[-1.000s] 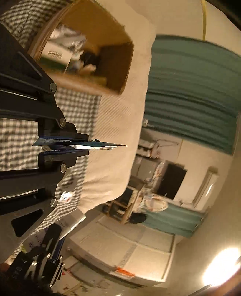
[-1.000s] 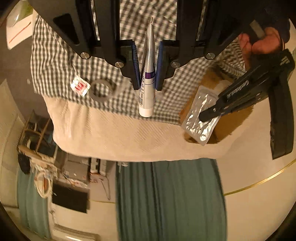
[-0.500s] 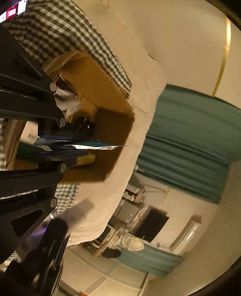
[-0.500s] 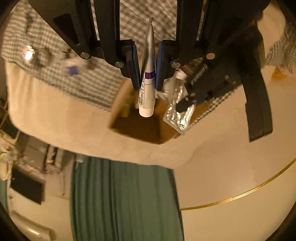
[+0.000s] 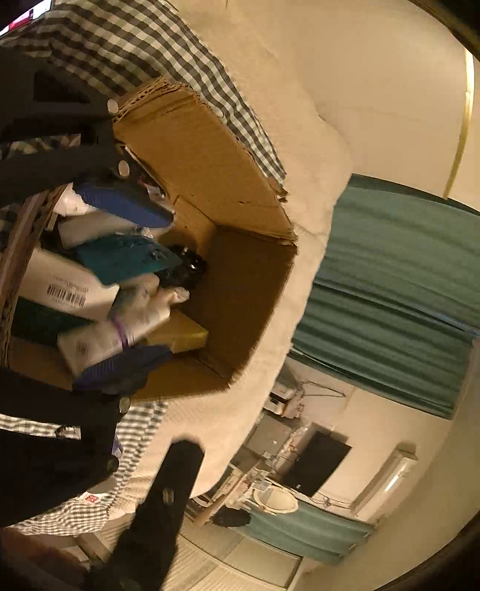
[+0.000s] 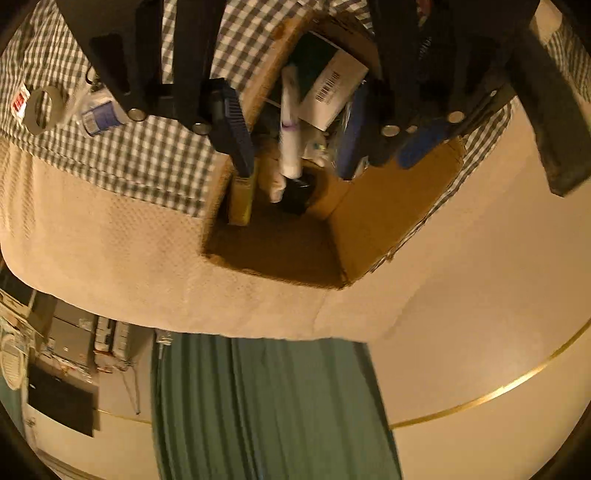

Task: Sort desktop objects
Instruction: 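Carry the comb and toothpaste tube into the cardboard box and release them, then grasp the clear plastic comb with the left gripper while the right grasps the red-printed sachet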

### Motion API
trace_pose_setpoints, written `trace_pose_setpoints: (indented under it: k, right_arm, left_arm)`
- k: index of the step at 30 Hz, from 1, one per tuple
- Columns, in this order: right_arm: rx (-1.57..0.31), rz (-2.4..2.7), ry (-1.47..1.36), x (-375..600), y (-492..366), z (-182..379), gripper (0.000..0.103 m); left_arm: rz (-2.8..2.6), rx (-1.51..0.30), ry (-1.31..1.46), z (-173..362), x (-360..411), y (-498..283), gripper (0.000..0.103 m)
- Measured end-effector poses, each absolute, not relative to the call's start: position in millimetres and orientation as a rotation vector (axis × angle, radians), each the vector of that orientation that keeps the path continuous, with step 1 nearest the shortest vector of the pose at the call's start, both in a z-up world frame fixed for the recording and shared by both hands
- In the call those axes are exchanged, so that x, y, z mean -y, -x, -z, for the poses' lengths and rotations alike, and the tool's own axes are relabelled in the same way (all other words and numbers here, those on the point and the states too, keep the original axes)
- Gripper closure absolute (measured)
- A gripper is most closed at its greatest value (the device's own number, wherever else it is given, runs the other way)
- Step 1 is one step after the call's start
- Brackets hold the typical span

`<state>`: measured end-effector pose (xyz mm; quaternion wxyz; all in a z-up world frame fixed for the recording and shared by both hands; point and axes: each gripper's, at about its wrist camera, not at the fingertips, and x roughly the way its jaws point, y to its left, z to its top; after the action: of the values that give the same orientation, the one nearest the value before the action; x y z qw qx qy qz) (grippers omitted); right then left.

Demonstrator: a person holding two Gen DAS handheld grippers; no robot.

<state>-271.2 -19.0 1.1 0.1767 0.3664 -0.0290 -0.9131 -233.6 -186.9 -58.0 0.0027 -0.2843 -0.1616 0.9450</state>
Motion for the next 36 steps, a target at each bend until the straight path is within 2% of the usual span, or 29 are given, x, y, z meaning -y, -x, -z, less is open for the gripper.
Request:
trace_pose_setpoints:
  k: [4,6,10,14,18,23,25,27,31,36]
  right_arm:
    - [0.124,2.647,-1.002,-29.3,241.3,-22.4,0.056]
    - [0.119,2.708,-0.982,-60.9,221.4,-32.3,0.056]
    - [0.129,2.832,-0.983,-130.3,179.3,-41.2,0.054]
    - [0.097,2.94,-0.989,-173.5,139.3,-38.5,0.052]
    - [0.143,2.981,-1.022,-209.9,110.1,-12.8,0.049]
    - [0.203,3.001,-1.089,-237.9,102.8,27.7,0.048]
    - [0.235,3.005,-1.106,-247.6,108.0,49.5,0.044]
    - [0.26,3.02,-1.119,-254.5,112.9,70.9,0.032]
    - [0.24,3.055,-1.15,-268.3,131.9,109.0,0.032]
    - [0.263,3.094,-1.182,-303.9,171.3,130.0,0.032]
  left_arm:
    - [-2.969,0.438,0.881,38.9,164.6,221.1,0.03]
    - [-2.961,0.424,0.859,29.7,150.8,212.0,0.017]
    - [-2.927,0.379,0.81,13.4,107.9,194.0,0.01]
    - [-2.859,0.222,0.798,13.5,43.7,177.9,0.0]
    - [-2.76,0.116,0.881,40.9,-6.5,177.1,0.0]
    - [-2.715,0.143,1.017,91.7,-29.4,188.1,0.0]
    - [-2.708,0.163,1.078,112.8,-34.5,194.5,0.0]
    - [-2.719,0.174,1.123,125.8,-37.4,203.6,0.0]
    - [-2.734,0.184,1.192,147.9,-49.8,221.4,0.0]
    - [-2.836,0.202,1.213,155.3,-73.2,238.5,0.0]
